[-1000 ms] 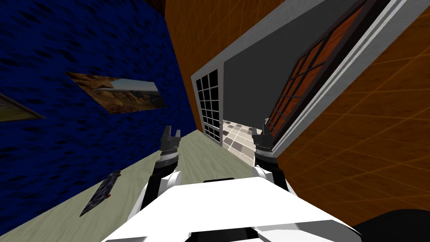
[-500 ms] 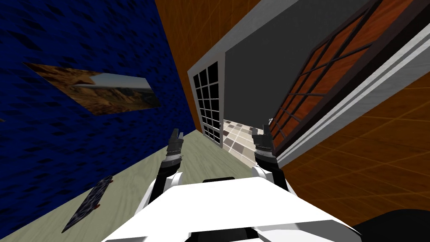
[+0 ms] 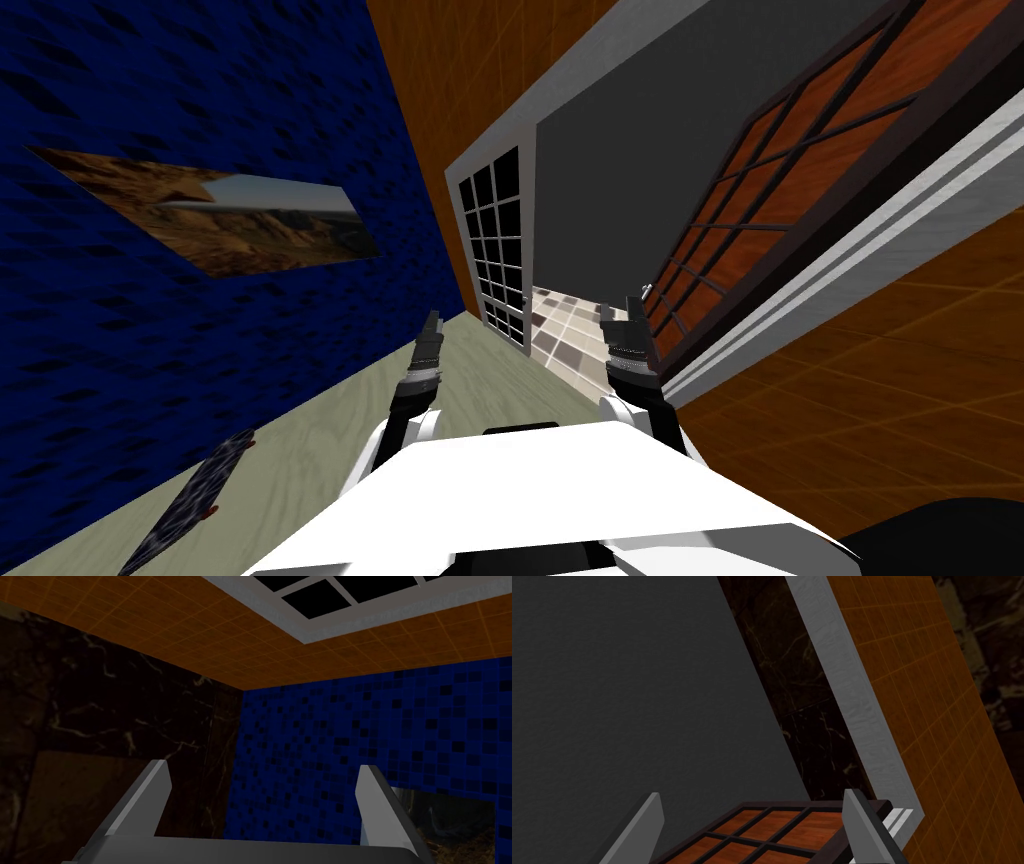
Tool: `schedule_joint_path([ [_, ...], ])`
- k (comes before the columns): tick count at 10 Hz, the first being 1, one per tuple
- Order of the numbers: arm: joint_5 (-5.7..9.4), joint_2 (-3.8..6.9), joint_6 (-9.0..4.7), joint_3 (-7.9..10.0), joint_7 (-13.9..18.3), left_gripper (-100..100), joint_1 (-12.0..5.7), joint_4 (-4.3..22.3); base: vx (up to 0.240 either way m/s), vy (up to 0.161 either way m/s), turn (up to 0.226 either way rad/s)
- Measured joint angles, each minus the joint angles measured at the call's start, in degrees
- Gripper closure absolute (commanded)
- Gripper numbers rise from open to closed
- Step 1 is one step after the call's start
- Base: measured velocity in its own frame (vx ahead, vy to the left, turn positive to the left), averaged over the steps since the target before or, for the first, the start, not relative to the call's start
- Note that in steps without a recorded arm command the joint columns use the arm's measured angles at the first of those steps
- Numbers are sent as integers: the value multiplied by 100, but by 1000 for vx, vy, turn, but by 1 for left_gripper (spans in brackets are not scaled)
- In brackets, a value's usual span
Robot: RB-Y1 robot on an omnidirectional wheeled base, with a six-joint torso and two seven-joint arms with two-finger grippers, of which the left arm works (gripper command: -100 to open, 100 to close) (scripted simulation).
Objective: Push the door open
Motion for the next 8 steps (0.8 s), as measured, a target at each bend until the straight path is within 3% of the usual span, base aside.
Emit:
schedule_joint_path([
  [4,-257,20,-203,-119,-416,-100,20,407,101,2,-15],
  [8,-520,42,-453,-197,-868,-100,-66,976,95,5,-17],
])
